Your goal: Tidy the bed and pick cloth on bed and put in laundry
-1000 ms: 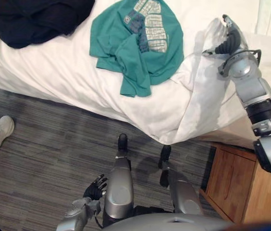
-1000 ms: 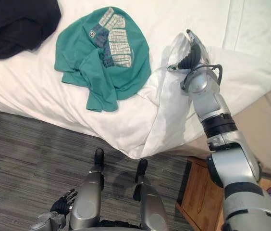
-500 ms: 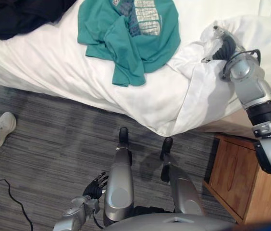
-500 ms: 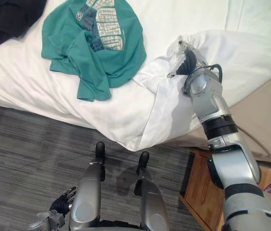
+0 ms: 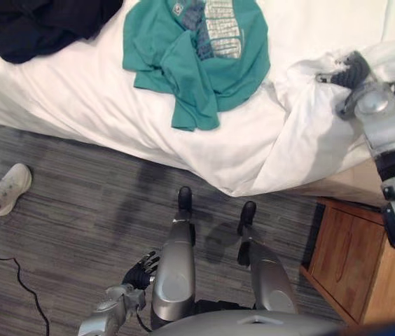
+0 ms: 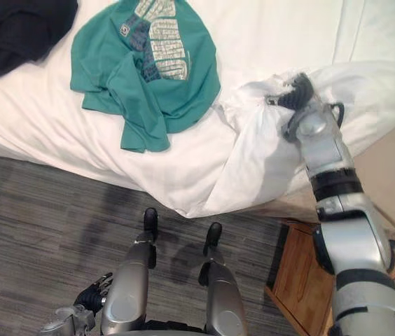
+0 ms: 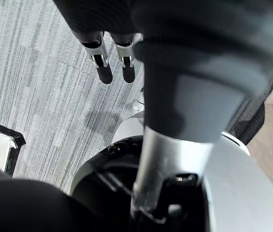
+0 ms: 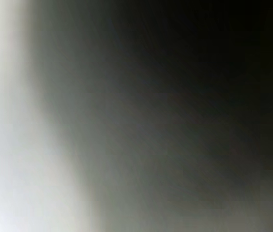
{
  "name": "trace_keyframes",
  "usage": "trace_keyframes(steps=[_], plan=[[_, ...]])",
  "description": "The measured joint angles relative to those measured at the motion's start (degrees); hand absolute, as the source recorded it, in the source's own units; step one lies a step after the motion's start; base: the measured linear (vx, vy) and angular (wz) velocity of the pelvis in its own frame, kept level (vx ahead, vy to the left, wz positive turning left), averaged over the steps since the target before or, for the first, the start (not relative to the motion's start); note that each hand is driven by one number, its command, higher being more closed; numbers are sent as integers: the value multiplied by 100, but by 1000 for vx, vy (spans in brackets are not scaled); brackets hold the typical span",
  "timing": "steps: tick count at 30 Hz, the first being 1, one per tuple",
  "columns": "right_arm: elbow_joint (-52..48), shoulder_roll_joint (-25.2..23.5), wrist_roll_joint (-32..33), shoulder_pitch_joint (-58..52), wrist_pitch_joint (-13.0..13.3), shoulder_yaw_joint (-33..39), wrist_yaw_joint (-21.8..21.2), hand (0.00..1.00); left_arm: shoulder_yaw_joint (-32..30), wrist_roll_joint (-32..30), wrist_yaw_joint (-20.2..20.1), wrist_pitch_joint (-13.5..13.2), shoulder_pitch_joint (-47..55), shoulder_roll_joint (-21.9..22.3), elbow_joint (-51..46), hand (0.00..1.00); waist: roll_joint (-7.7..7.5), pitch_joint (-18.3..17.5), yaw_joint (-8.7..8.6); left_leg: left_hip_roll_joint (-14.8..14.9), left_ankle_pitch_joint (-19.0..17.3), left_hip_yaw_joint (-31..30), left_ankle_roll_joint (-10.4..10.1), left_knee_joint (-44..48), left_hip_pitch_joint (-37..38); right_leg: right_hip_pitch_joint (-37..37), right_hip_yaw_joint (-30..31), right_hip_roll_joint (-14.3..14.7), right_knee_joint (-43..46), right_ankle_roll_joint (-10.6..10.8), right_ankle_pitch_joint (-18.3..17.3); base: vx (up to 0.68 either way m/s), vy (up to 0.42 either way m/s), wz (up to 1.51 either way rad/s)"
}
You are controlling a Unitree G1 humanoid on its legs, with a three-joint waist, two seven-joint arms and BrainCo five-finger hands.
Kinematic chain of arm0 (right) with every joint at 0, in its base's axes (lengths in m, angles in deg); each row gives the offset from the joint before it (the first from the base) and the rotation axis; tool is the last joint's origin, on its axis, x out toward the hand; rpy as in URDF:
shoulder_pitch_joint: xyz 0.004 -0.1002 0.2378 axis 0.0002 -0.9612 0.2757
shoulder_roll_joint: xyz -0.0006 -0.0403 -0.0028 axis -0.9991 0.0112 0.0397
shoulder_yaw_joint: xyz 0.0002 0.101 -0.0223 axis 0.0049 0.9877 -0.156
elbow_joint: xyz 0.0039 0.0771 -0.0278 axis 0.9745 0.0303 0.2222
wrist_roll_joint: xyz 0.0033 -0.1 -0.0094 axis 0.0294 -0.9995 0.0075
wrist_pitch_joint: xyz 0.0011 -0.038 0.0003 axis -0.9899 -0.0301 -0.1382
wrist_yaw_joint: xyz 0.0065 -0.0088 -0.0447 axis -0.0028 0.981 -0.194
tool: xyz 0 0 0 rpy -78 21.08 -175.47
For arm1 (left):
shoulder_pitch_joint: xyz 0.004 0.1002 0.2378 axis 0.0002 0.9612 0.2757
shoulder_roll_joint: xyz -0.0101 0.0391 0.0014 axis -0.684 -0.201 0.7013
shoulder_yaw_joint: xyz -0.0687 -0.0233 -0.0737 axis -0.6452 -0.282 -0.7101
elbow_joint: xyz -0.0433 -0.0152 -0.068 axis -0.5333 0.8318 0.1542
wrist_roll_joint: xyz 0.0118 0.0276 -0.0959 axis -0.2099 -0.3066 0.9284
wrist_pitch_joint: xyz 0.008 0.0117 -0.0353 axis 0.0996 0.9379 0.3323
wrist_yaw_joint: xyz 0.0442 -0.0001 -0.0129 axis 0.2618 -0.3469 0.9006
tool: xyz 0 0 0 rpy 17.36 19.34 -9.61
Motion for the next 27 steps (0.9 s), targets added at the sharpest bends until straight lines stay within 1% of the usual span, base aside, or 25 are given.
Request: trace_keyframes(steps=[1,3,4,5,6,7,8,10,11,13,15,16,17,18,19,20,21,22,23,25,27], plan=[[-146,-63,85,-212,25,132,87,100,-53,-35,2,53,2,26,0,0,-4,2,-13,9,-21,29,-6,3,76,65,45,8,-3,-1,1,7,17,-31],[-661,-282,306,-1040,136,582,365,100,-227,-75,31,191,31,127,-4,0,-25,7,-45,53,-129,154,-13,13,322,253,145,35,-5,0,-1,2,2,-36],[-949,-464,340,-1568,221,900,576,100,-295,-176,35,243,71,145,-35,0,-62,2,-77,74,-193,251,-50,27,430,319,200,45,-7,-8,-28,0,-16,-36],[-1043,-546,340,-1746,248,1024,646,100,-334,-204,37,268,108,149,-71,0,-94,-3,-98,71,-204,298,-53,23,465,337,219,33,-7,-44,-87,0,-35,-32],[-1167,-699,339,-2064,334,1225,783,100,-383,-217,42,310,154,148,-93,0,-138,9,-175,52,-229,362,-71,29,565,422,255,1,-11,-80,-234,9,-35,-16],[-1217,-799,340,-2202,361,1319,837,100,-387,-218,86,316,186,159,-94,0,-138,9,-218,56,-230,380,-74,39,625,462,273,11,-7,-52,-253,12,-34,-22],[-1328,-963,341,-2519,430,1447,984,100,-386,-244,198,315,233,173,-120,0,-146,1,-244,96,-242,452,-74,43,763,561,306,35,-8,-33,-271,30,-16,-26],[-1469,-1253,344,-3020,597,1681,1190,100,-386,-277,311,310,297,187,-120,0,-185,-26,-282,178,-377,555,-92,134,937,743,380,60,-4,-46,-309,49,11,-34],[-1483,-1341,357,-3180,666,1764,1265,100,-386,-284,360,298,335,193,-120,0,-176,-78,-306,205,-454,588,-125,200,962,782,413,74,-3,-13,-358,65,26,-25],[-1484,-1483,479,-3476,760,1929,1346,100,-386,-394,439,279,394,218,-105,0,-174,-128,-381,233,-582,621,-111,325,1048,896,446,80,1,10,-411,74,27,-14],[-1482,-1620,580,-3738,872,2046,1414,100,-383,-496,475,232,411,262,-29,0,-169,-238,-390,286,-717,703,-97,430,1136,997,515,80,6,16,-414,119,57,-17],[-1462,-1756,653,-3820,958,2161,1414,0,-366,-556,477,187,411,250,52,0,-173,-303,-410,289,-764,726,-115,466,1224,1068,519,52,7,26,-412,126,70,-13],[-1438,-1819,782,-3856,1000,2212,1415,0,-357,-652,480,166,415,244,74,0,-170,-337,-412,284,-768,752,-119,461,1290,1091,520,46,18,49,-397,116,83,-7],[-1360,-1933,977,-3930,1061,2271,1426,0,-308,-719,529,107,417,265,215,0,-162,-421,-436,294,-765,787,-119,407,1392,1125,517,55,54,128,-347,112,71,0],[-1200,-2032,1133,-4018,1136,2315,1426,0,-289,-722,559,31,453,261,275,0,-164,-508,-497,313,-764,850,-120,369,1501,1207,511,66,77,164,-319,101,69,3],[-1130,-2108,1231,-4059,1183,2404,1426,0,-274,-735,578,-1,463,262,311,0,-156,-521,-517,326,-764,900,-120,342,1585,1270,507,74,79,202,-293,81,65,-2],[-978,-2240,1401,-4176,1306,2555,1429,0,-277,-888,584,-98,459,276,451,0,-142,-630,-528,336,-763,970,-120,235,1717,1310,515,95,96,230,-238,43,42,-11],[-920,-2304,1480,-4248,1351,2626,1429,0,-275,-952,590,-106,465,292,484,0,-146,-709,-531,336,-762,1012,-120,178,1764,1306,517,104,96,222,-209,55,39,-27],[-788,-2395,1628,-4333,1449,2749,1438,0,-275,-962,590,-159,460,322,628,0,-136,-795,-542,337,-751,1099,-115,82,1861,1300,526,120,95,192,-135,37,25,-35],[-581,-2492,1706,-4482,1599,3093,1481,0,-280,-1174,590,-235,451,373,789,0,-98,-890,-614,304,-678,1254,-89,-133,2039,1295,542,130,80,182,19,3,29,-34],[-457,-2564,1706,-4597,1612,3386,1603,0,-296,-1280,588,-306,449,385,953,0,-75,-982,-694,273,-614,1315,-78,-283,2150,1307,566,130,73,195,89,-25,33,-18]])
